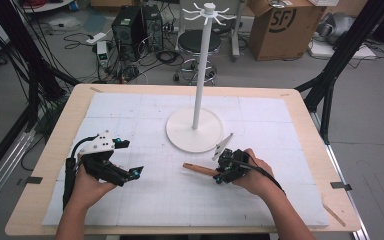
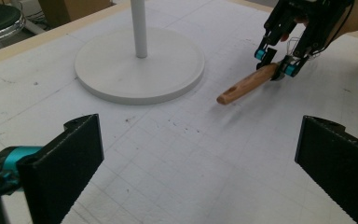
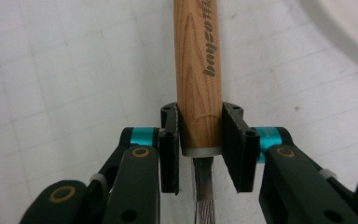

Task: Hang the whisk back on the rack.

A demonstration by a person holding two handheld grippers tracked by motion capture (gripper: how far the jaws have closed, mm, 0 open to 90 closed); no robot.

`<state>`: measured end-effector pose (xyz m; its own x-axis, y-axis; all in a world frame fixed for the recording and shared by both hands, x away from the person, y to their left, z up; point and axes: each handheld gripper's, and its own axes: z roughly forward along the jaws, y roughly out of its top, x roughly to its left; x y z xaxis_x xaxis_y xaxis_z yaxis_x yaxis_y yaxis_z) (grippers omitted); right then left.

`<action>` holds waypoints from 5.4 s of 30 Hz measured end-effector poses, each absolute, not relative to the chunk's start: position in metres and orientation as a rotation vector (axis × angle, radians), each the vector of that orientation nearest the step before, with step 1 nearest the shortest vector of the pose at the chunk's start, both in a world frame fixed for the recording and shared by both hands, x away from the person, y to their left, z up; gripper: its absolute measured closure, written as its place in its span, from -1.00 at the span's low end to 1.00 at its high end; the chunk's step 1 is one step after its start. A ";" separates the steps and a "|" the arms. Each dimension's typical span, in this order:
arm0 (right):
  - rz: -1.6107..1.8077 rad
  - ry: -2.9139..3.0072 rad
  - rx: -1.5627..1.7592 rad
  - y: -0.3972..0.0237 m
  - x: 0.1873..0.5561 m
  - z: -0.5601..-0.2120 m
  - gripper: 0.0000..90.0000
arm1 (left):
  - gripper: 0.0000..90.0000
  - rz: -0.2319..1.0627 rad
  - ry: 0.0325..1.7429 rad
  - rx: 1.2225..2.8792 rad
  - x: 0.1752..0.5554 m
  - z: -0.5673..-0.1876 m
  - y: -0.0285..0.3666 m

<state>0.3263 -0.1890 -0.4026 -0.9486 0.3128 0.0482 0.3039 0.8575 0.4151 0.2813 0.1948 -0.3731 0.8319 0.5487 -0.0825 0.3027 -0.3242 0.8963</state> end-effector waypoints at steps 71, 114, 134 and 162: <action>1.520 2.360 0.559 -0.277 0.418 -0.157 0.57 | -0.96 0.287 0.620 1.905 0.281 -0.371 0.198; 1.295 2.413 0.652 -0.231 0.442 -0.171 0.54 | -0.96 0.288 0.618 1.901 0.280 -0.370 0.199; 1.276 2.363 0.568 -0.219 0.424 -0.170 -0.22 | -0.96 0.289 0.611 1.899 0.280 -0.369 0.199; 1.486 2.413 0.543 -0.256 0.377 -0.220 -0.76 | -0.96 0.283 0.611 1.903 0.280 -0.370 0.199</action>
